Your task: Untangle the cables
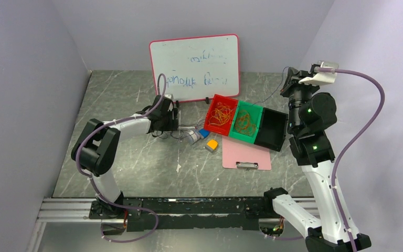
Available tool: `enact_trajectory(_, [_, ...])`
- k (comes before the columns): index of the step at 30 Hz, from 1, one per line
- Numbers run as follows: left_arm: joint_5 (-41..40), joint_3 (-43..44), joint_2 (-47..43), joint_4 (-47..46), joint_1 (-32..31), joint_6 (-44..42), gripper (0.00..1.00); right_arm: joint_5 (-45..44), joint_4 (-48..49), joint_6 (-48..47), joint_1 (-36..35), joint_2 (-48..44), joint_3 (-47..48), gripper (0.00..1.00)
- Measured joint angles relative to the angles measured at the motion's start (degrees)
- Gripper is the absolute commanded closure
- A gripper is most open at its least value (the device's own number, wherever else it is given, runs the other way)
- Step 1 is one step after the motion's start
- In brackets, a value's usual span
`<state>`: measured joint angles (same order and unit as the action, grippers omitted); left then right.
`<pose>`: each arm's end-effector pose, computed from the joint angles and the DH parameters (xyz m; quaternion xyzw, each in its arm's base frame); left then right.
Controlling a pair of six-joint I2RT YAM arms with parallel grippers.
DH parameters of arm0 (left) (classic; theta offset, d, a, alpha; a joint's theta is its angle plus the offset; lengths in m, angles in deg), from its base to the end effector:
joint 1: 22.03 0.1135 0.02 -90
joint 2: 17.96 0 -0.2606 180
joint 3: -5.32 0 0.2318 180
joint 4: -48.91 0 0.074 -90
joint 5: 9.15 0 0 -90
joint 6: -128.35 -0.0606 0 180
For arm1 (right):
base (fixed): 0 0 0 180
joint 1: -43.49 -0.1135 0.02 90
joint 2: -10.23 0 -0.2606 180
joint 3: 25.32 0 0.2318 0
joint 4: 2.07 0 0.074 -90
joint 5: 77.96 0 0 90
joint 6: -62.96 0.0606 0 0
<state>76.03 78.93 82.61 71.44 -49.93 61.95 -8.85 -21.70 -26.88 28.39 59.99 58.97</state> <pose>0.3220 -0.1648 0.1624 0.0206 0.9372 -0.1147 0.3287 0.1686 0.0231 0.4774 0.0646 0.6130 -0.0060 0.7875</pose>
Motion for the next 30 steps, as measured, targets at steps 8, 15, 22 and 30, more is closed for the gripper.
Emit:
enact_trajectory(8, [-2.3, -0.7, 1.3, 2.3, -2.6, 0.2, 0.34, 0.3, 0.0, 0.2, 0.0, 0.0, 0.0, 1.0])
enact_trajectory(15, [-6.7, -1.2, 1.1, 3.2, -4.1, 1.5, 0.51, 0.7, 0.0, 0.9, 0.0, 0.2, -0.6, 1.0])
enact_trajectory(22, [-11.5, -1.3, 1.3, 4.8, -5.4, 2.8, 0.72, 0.9, 0.0, 1.0, 0.0, 0.3, -0.9, 1.0])
enact_trajectory(30, [-14.6, -1.5, 1.5, 5.6, -5.1, 4.8, 0.93, 0.9, 0.1, 0.9, 0.0, 0.3, -0.9, 1.0])
